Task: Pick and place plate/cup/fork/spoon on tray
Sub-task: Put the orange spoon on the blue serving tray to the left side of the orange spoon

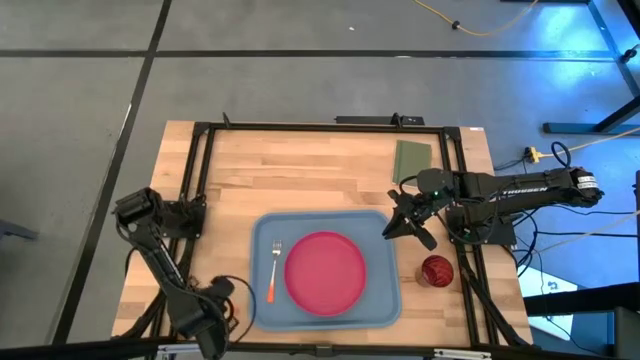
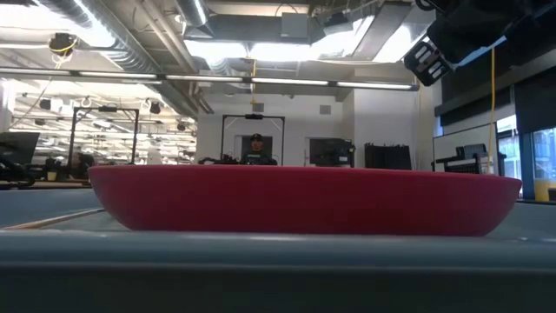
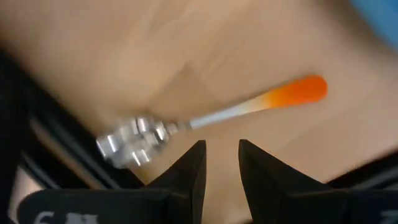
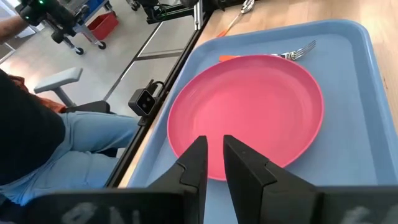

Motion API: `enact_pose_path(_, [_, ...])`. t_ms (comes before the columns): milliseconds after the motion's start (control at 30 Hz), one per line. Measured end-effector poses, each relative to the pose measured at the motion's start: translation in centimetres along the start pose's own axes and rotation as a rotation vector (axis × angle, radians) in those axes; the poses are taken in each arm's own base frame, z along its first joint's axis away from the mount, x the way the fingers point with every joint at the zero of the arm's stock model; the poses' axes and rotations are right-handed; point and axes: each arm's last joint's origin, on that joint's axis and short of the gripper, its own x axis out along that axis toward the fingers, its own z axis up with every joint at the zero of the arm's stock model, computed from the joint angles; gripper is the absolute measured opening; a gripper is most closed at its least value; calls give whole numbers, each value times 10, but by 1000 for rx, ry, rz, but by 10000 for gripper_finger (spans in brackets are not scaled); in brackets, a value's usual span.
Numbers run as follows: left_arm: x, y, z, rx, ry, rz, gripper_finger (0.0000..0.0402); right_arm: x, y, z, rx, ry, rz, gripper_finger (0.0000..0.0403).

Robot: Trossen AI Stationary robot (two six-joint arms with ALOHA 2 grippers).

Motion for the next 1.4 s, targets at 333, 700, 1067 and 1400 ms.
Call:
enact_pose_path(333, [3,-14,33,-596,208,156,87,0,1,3,-14,-26,5,58])
enact_pose_path(700, [5,-21,67,-661,-23,30,87,0,0,2,18,-18,7,58])
enact_pose_path(1067, [26,-29,59,-662,14,100,87,0,1,0,81,3,21,58])
enact_pose_path(1400, [31,-47,43,-299,154,-39,87,0,1,0,81,5,20,58])
